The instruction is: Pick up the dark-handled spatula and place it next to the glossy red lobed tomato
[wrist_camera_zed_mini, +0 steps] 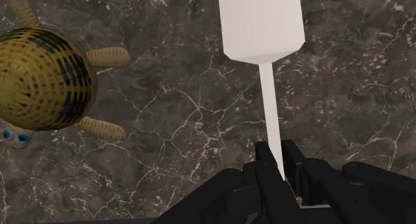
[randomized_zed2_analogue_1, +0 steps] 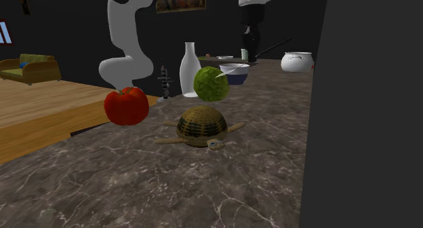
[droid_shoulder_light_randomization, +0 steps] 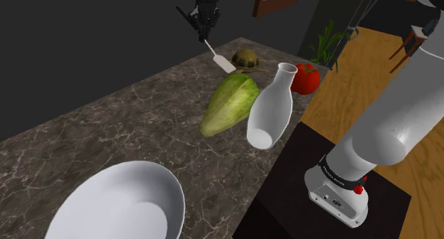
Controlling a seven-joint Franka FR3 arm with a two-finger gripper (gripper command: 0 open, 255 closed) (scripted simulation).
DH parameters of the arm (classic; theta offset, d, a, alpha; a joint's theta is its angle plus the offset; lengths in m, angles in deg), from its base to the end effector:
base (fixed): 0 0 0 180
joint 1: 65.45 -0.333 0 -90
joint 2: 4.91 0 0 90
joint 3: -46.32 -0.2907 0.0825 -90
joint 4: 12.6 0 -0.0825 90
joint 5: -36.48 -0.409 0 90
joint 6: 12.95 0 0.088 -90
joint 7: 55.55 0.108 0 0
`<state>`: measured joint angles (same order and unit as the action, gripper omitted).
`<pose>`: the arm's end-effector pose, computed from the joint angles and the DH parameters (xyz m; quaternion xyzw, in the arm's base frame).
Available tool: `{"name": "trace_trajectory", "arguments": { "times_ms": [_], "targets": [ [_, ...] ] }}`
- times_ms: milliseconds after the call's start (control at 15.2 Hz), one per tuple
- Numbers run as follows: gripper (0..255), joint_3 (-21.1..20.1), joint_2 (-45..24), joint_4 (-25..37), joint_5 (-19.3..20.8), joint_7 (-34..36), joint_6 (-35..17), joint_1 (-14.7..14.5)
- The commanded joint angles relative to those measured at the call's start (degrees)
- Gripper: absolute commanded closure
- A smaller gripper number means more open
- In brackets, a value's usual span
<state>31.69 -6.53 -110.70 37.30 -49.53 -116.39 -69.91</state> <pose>0.5701 0.1945 0.5320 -0.9928 -0.1150 -0.0329 0.0038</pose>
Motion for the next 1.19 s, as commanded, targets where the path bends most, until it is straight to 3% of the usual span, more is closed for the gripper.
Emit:
{"name": "trace_trajectory", "arguments": {
  "times_ms": [0,528,1122],
  "targets": [
    [255,1.3,3.0,-3.6,-1.0,-2.9,-0.7,1.4],
    [255,7.2,13.6,-15.3,-2.9,-13.7,-1.9,5.7],
    [255,14.0,20.6,-23.1,-2.3,-24.1,-2.4,9.6]
  ]
}}
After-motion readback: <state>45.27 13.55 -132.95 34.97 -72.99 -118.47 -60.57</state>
